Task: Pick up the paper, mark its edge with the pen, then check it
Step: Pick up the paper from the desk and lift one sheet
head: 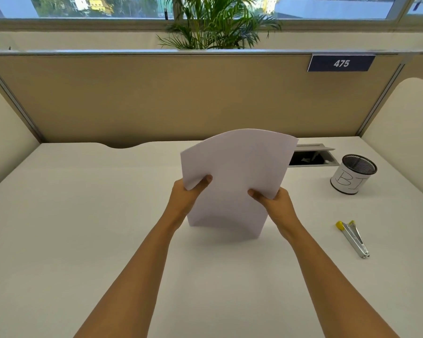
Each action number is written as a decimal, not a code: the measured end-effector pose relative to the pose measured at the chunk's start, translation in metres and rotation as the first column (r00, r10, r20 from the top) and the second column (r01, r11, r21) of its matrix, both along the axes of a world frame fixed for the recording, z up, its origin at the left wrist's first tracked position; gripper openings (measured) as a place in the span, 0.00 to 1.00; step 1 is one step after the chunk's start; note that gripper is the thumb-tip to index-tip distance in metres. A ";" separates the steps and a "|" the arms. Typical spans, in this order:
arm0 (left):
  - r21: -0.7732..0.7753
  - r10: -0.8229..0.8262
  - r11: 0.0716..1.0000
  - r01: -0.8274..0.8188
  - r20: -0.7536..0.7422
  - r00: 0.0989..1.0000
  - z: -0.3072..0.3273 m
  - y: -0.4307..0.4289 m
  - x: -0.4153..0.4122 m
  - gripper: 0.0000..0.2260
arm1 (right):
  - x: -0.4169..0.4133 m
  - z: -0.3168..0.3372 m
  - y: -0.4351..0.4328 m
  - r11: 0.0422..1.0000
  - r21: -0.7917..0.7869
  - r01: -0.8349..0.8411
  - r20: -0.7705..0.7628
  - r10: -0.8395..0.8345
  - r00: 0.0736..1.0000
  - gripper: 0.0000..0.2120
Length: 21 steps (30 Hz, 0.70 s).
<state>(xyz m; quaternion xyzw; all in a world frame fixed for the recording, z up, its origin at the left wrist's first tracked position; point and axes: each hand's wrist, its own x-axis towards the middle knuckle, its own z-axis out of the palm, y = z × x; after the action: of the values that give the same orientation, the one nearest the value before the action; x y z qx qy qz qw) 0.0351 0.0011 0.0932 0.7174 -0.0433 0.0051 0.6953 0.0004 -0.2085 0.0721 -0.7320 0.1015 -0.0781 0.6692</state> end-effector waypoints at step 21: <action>-0.666 0.080 0.709 -0.233 -0.253 0.964 -0.001 -0.018 -0.001 0.09 | 0.010 -0.003 0.013 0.906 0.422 -0.024 0.063 -0.002 0.998 0.21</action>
<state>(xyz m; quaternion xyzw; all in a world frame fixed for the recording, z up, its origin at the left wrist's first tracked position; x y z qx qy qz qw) 0.0344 -0.0172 0.0925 0.4046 0.0950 0.0062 0.9095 0.0102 -0.1959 0.0690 -0.5677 0.0911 -0.0730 0.8149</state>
